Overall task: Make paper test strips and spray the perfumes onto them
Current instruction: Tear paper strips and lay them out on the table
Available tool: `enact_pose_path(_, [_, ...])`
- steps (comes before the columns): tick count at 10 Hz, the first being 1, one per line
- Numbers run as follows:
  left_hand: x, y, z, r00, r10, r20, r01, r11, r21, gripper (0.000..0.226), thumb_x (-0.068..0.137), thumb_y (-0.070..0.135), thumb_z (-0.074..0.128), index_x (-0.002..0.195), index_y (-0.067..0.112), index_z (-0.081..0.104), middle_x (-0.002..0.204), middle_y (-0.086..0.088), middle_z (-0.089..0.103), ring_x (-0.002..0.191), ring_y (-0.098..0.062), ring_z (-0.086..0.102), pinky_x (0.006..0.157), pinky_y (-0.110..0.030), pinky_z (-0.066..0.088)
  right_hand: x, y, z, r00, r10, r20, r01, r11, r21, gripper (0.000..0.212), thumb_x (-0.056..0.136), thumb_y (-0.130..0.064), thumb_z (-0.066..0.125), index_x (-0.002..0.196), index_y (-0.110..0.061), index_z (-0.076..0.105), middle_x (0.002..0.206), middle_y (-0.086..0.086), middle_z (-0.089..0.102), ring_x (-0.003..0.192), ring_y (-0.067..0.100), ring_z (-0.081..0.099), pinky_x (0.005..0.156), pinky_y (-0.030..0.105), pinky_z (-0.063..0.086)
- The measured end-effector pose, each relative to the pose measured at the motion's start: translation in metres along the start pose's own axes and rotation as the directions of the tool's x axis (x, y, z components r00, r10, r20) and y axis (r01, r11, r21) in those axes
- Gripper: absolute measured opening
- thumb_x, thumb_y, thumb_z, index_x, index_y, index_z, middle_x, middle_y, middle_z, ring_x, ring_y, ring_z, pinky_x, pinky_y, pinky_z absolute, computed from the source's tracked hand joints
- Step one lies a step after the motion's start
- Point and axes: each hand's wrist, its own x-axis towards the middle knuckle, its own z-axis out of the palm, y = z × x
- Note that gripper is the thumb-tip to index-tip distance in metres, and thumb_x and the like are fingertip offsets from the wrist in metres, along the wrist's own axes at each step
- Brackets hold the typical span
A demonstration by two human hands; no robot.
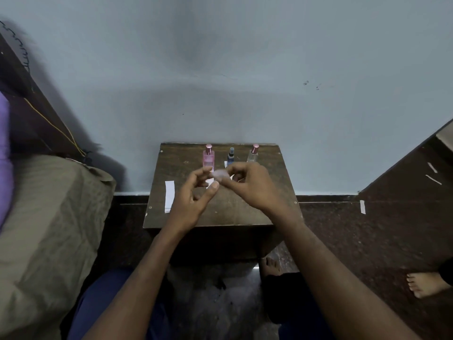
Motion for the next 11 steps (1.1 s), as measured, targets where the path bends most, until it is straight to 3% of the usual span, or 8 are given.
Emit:
enact_pose_path(2, [-0.002, 0.002, 0.002, 0.978, -0.016, 0.210, 0.019, 1.000, -0.015, 0.014, 0.105, 0.023, 0.065, 0.112, 0.016, 0.076, 0.098, 0.000, 0.080, 0.097, -0.010, 0.074, 0.088, -0.026, 0.058, -0.025, 0.008, 0.012, 0.916, 0.341, -0.212, -0.134, 0.758, 0.639, 0.017, 0.093, -0.006, 0.078, 0.103, 0.005, 0.070, 0.093, 0.015, 0.078, 0.079, 0.017, 0.074, 0.067, 0.028, 0.059])
enact_pose_path(3, [0.001, -0.001, 0.002, 0.984, -0.030, 0.177, 0.026, 0.999, 0.021, 0.009, 0.103, 0.021, 0.068, 0.102, 0.017, 0.077, 0.088, 0.001, 0.078, 0.077, -0.008, 0.069, 0.070, -0.016, 0.052, -0.029, 0.019, 0.008, 0.908, 0.385, -0.166, -0.210, 0.760, 0.615, 0.018, 0.093, -0.008, 0.079, 0.103, 0.004, 0.069, 0.090, 0.012, 0.079, 0.077, 0.017, 0.075, 0.067, 0.028, 0.060])
enact_pose_path(6, [0.013, -0.012, 0.000, 0.989, -0.118, 0.085, 0.100, 0.977, 0.188, 0.011, 0.099, 0.032, 0.073, 0.094, 0.025, 0.081, 0.087, 0.011, 0.082, 0.073, 0.001, 0.069, 0.077, -0.016, 0.055, -0.028, 0.020, -0.034, 0.938, 0.328, -0.111, -0.314, 0.941, 0.130, 0.009, 0.090, -0.019, 0.084, 0.092, -0.012, 0.078, 0.073, 0.000, 0.079, 0.067, 0.014, 0.078, 0.069, 0.032, 0.066])
enact_pose_path(7, [0.016, -0.018, 0.001, 0.993, -0.107, 0.048, 0.090, 0.958, 0.271, 0.011, 0.099, 0.032, 0.074, 0.093, 0.025, 0.080, 0.082, 0.011, 0.080, 0.071, 0.002, 0.069, 0.071, -0.010, 0.052, -0.021, 0.000, -0.062, 0.956, 0.275, -0.100, -0.171, 0.803, 0.571, 0.005, 0.089, -0.003, 0.077, 0.091, -0.004, 0.073, 0.071, 0.002, 0.075, 0.059, 0.012, 0.071, 0.060, 0.023, 0.060])
enact_pose_path(8, [0.019, -0.035, 0.005, 0.988, -0.116, 0.104, 0.039, 0.832, 0.553, 0.012, 0.098, 0.031, 0.075, 0.087, 0.026, 0.075, 0.073, 0.013, 0.071, 0.064, 0.001, 0.062, 0.062, -0.013, 0.045, -0.019, -0.013, -0.083, 0.980, 0.194, 0.036, -0.076, 0.199, 0.977, 0.014, 0.090, -0.006, 0.064, 0.082, -0.013, 0.074, 0.074, 0.002, 0.072, 0.058, 0.006, 0.063, 0.055, 0.016, 0.056])
enact_pose_path(9, [0.017, -0.056, 0.013, 0.962, -0.212, 0.173, 0.038, 0.728, 0.684, 0.016, 0.094, 0.030, 0.077, 0.083, 0.023, 0.068, 0.070, 0.011, 0.067, 0.061, -0.003, 0.061, 0.064, -0.026, 0.048, -0.023, 0.027, -0.060, 0.909, 0.414, -0.047, -0.377, 0.866, 0.328, 0.009, 0.090, -0.009, 0.079, 0.084, -0.013, 0.075, 0.071, 0.001, 0.075, 0.060, 0.010, 0.070, 0.068, 0.031, 0.066])
enact_pose_path(10, [0.020, -0.064, 0.018, 0.964, -0.229, 0.139, 0.057, 0.683, 0.728, 0.024, 0.092, 0.041, 0.076, 0.077, 0.028, 0.062, 0.066, 0.012, 0.066, 0.061, -0.001, 0.063, 0.063, -0.029, 0.053, -0.025, 0.048, -0.043, 0.910, 0.415, -0.024, -0.414, 0.910, 0.024, 0.013, 0.086, -0.016, 0.087, 0.085, -0.012, 0.075, 0.070, 0.001, 0.076, 0.063, 0.014, 0.073, 0.070, 0.034, 0.066])
enact_pose_path(11, [0.021, -0.065, 0.019, 0.960, -0.241, 0.142, 0.059, 0.670, 0.740, 0.027, 0.092, 0.043, 0.076, 0.074, 0.029, 0.061, 0.065, 0.013, 0.065, 0.062, 0.001, 0.061, 0.059, -0.027, 0.046, -0.022, 0.021, -0.056, 0.950, 0.254, 0.184, -0.264, 0.332, 0.906, 0.015, 0.086, -0.010, 0.076, 0.096, -0.007, 0.066, 0.079, 0.003, 0.066, 0.059, 0.007, 0.063, 0.056, 0.017, 0.056])
